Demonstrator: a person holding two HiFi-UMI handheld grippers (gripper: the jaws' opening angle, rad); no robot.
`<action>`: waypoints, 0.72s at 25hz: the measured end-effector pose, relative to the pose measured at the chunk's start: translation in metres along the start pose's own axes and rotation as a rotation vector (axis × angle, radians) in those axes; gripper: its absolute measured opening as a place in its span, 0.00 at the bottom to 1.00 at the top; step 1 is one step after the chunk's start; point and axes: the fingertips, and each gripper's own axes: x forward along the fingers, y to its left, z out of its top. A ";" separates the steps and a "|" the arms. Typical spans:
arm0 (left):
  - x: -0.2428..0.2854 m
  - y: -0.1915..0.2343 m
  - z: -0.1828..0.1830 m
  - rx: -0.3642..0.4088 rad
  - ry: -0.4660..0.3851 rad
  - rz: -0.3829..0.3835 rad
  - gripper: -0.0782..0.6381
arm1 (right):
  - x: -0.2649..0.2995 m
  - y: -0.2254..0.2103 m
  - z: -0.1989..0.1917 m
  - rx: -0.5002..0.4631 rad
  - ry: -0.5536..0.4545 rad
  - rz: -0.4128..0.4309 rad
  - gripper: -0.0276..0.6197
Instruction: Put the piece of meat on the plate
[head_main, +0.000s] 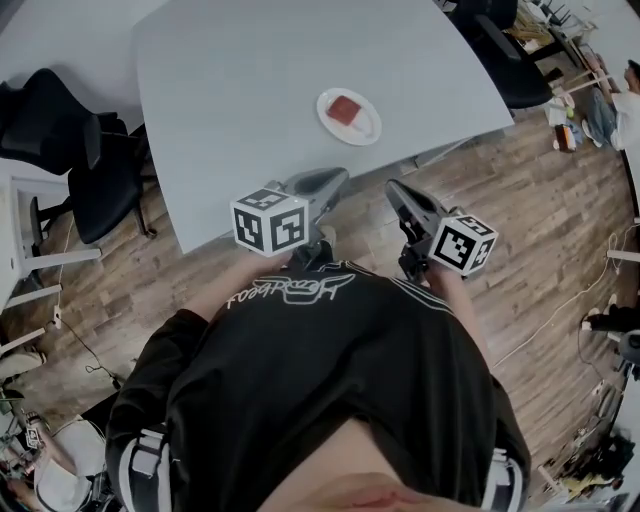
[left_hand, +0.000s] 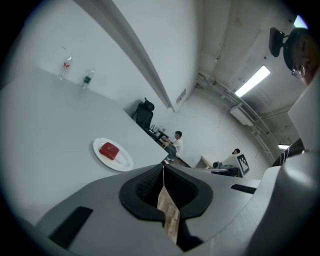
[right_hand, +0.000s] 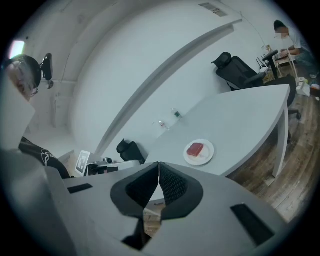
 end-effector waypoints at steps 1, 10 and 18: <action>-0.005 -0.010 -0.003 0.013 -0.005 -0.008 0.13 | -0.006 0.007 -0.002 -0.015 0.001 0.007 0.06; -0.037 -0.086 -0.044 0.038 -0.042 -0.074 0.12 | -0.070 0.055 -0.034 -0.110 0.000 0.073 0.06; -0.056 -0.138 -0.088 0.096 -0.039 -0.058 0.12 | -0.127 0.075 -0.062 -0.147 -0.024 0.087 0.06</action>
